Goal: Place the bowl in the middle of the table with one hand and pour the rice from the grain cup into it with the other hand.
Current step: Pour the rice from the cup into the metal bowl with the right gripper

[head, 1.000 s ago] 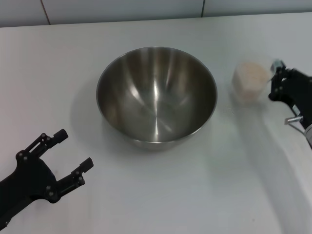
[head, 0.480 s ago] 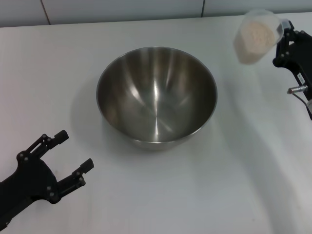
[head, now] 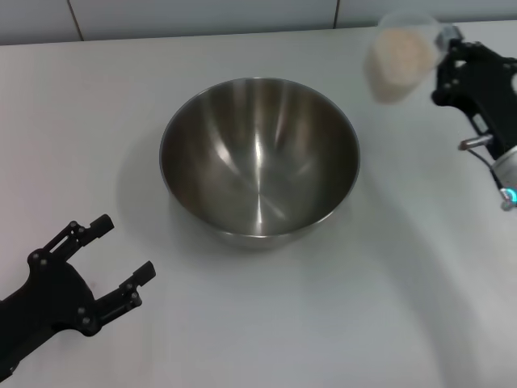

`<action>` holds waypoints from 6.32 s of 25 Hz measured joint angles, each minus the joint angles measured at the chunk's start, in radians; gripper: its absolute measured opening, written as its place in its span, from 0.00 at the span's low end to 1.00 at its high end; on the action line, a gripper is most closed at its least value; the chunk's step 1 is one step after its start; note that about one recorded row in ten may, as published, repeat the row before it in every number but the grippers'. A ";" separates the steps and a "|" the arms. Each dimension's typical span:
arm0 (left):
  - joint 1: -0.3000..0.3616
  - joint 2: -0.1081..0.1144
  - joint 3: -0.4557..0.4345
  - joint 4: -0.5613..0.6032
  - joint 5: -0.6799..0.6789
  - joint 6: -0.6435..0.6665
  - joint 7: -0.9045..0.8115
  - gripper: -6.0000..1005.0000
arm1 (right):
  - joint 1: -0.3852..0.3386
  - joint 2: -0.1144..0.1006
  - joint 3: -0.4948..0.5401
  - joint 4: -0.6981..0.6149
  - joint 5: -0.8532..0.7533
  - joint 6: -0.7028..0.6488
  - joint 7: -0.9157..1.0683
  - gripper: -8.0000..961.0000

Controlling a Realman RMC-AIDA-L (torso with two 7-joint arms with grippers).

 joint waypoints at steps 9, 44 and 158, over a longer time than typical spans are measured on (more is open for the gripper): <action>0.000 0.000 0.000 0.000 -0.002 0.000 0.001 0.84 | 0.084 -0.027 0.000 -0.017 -0.270 -0.039 0.166 0.01; -0.003 -0.006 -0.001 -0.010 -0.008 0.000 0.002 0.84 | 0.178 0.004 0.020 -0.011 -0.466 0.044 -0.435 0.01; -0.017 -0.006 -0.037 -0.026 -0.009 0.009 0.018 0.84 | 0.016 0.013 0.084 0.145 -0.311 0.113 0.004 0.01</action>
